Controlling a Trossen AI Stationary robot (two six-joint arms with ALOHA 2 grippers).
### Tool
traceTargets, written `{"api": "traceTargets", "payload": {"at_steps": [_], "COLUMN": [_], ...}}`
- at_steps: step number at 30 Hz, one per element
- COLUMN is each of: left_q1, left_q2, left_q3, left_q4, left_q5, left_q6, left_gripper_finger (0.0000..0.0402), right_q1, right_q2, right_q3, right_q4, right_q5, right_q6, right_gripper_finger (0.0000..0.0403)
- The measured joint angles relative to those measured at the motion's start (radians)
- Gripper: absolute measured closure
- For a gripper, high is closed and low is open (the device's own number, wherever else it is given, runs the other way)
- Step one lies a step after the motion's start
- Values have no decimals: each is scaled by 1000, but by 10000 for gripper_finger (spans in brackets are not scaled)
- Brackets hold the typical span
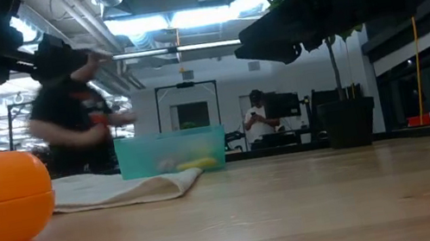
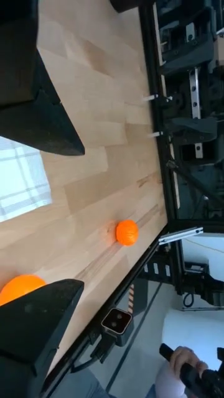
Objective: Pick and placing Produce into tupperware
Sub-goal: Put the orange into the blue bin
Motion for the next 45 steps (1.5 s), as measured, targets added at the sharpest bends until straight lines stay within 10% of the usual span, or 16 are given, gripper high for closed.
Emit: {"api": "traceTargets", "payload": {"at_steps": [7,16,45], "left_q1": [-1,-80,-263], "left_q2": [0,53,773], "left_q3": [29,294,1104], "left_q4": [-59,-565,-1361], "left_q5": [0,-95,-176], "left_q6": [-44,-161,-557], "left_gripper_finger": [73,73,73], "right_q1": [0,0,0], "right_q2": [0,0,1], "right_q3": [0,0,0], "right_q4": [0,-8,-29], "right_q5": [0,0,0], "right_q6": [-3,-4,10], "right_gripper_finger": [130,130,130]}}
